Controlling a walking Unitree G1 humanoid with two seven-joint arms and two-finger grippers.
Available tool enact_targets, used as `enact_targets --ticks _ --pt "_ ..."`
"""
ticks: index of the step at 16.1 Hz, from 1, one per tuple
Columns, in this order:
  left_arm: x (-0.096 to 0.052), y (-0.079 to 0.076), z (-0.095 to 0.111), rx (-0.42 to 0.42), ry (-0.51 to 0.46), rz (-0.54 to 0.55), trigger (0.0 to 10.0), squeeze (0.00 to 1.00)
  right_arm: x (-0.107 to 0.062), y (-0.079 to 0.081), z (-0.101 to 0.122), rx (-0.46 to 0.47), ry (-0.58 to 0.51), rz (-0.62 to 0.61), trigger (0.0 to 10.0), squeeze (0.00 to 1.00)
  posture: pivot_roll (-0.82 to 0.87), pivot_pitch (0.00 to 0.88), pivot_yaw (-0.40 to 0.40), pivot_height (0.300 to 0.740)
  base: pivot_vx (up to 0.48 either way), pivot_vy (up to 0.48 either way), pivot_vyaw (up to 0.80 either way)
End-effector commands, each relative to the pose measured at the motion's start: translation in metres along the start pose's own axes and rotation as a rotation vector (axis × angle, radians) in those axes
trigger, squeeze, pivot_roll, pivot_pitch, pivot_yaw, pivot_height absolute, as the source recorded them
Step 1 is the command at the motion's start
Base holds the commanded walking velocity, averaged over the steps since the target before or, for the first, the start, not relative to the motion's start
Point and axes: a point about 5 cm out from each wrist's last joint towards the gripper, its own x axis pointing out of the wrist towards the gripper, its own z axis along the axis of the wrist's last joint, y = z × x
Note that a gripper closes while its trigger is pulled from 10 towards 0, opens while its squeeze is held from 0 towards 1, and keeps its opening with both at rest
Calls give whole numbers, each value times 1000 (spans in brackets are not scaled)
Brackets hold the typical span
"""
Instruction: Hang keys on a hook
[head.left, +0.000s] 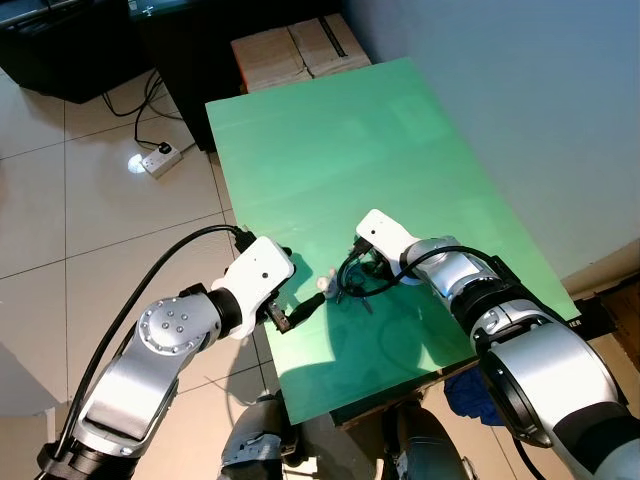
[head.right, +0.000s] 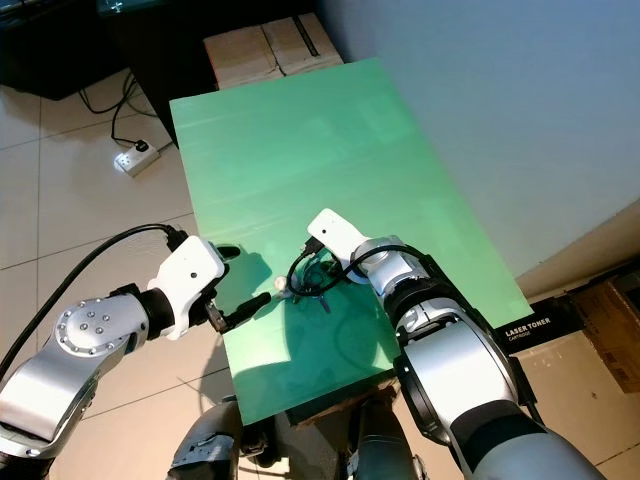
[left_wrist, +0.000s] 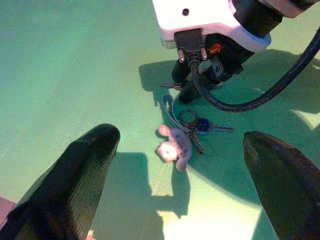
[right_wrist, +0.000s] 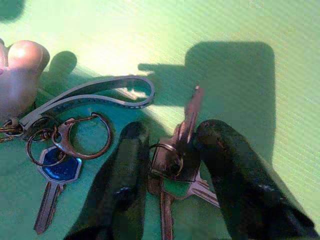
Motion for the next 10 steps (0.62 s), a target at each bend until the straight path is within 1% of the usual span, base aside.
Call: enact_targets --ticks 1,4,10 --pt "0 -3 0 7 3 -20 10000 0 1 2 -3 14 19 12 0 0 -37 302 55 718 0 0 0" --pt "0 -3 0 8 4 -22 10000 0 1 2 -5 19 22 15 0 0 -38 304 57 718 0 0 0" --pt "1 -3 1 11 3 -22 10000 0 -2 -4 -5 28 19 -4 0 0 -40 302 57 718 0 0 0"
